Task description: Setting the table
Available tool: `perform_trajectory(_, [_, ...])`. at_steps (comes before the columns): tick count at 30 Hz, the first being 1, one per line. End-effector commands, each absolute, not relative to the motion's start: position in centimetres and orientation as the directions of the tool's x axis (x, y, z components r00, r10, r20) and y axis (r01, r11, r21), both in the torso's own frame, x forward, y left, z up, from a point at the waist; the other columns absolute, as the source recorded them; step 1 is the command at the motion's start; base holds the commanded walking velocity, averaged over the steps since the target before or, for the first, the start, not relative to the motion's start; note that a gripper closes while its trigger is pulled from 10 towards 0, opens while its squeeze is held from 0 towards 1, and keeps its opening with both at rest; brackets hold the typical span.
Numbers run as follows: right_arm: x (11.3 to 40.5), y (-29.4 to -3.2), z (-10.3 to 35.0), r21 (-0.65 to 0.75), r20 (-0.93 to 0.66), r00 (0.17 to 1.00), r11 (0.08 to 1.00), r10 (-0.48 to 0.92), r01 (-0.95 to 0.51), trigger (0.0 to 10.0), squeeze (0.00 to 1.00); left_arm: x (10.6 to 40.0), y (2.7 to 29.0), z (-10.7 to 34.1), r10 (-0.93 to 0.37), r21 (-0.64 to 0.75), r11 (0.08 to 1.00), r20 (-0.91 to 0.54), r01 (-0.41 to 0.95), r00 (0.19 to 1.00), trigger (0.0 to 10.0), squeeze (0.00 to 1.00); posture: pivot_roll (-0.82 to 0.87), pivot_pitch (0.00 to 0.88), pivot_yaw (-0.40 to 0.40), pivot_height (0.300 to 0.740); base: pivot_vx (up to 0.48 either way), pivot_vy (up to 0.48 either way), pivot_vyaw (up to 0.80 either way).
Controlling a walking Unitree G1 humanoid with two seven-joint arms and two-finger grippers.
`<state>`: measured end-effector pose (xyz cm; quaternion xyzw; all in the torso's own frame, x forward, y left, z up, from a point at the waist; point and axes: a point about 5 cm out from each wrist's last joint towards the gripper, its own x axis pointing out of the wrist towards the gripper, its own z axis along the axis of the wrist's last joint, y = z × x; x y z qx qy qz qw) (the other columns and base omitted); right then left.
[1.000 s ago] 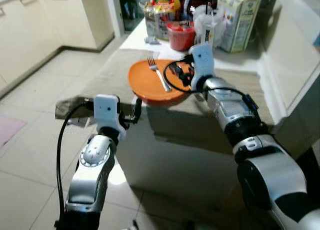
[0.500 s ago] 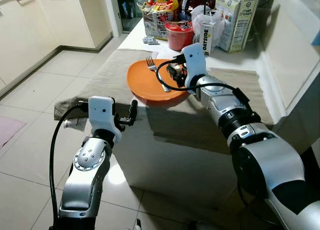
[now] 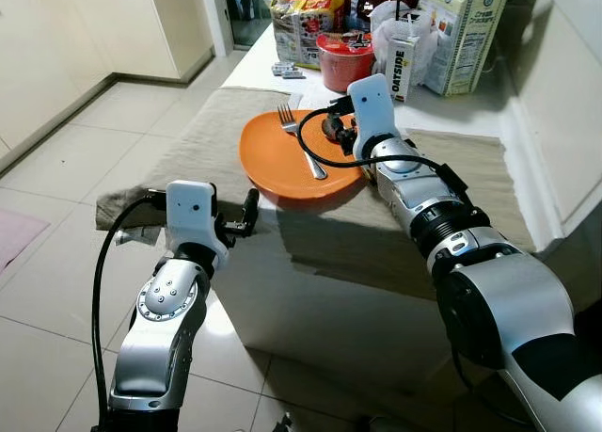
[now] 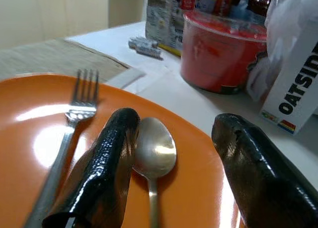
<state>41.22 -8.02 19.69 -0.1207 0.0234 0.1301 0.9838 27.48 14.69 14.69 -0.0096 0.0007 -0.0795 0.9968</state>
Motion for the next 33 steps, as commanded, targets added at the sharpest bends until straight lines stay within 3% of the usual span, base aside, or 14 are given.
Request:
perform_trajectory(1, [41.3, -8.0, 19.9, -0.245, -0.076, 0.969, 0.938, 0.233, -0.245, 10.0, 0.00, 27.1, 14.9, 14.9, -0.155, -0.008, 0.988, 0.001, 0.155, 0.988, 10.0, 0.00, -0.05, 0.031, 0.076, 0.740, 0.000, 0.000, 0.00])
perform_trajectory(15, [40.9, -7.7, 18.0, -0.239, -0.175, 0.956, 0.932, 0.234, -0.272, 10.0, 0.00, 27.0, 15.1, 15.0, -0.144, -0.010, 0.990, -0.007, 0.144, 0.990, 10.0, 0.00, -0.03, 0.039, 0.073, 0.740, 0.000, 0.000, 0.00])
perform_trajectory(21, [41.0, -8.6, 17.7, -0.298, -0.203, 0.964, 0.927, 0.169, -0.225, 10.0, 0.00, 26.9, 15.2, 15.0, -0.141, -0.013, 0.990, -0.012, 0.141, 0.990, 10.0, 0.00, -0.03, 0.040, 0.069, 0.740, 0.000, 0.000, 0.00])
perform_trajectory(33, [40.3, -9.1, 15.3, -0.281, -0.310, 0.939, 0.929, 0.149, -0.241, 10.0, 0.00, 26.7, 15.1, 15.0, -0.136, -0.019, 0.991, -0.013, 0.136, 0.991, 10.0, 0.00, -0.03, 0.054, 0.068, 0.740, 0.000, 0.000, 0.00])
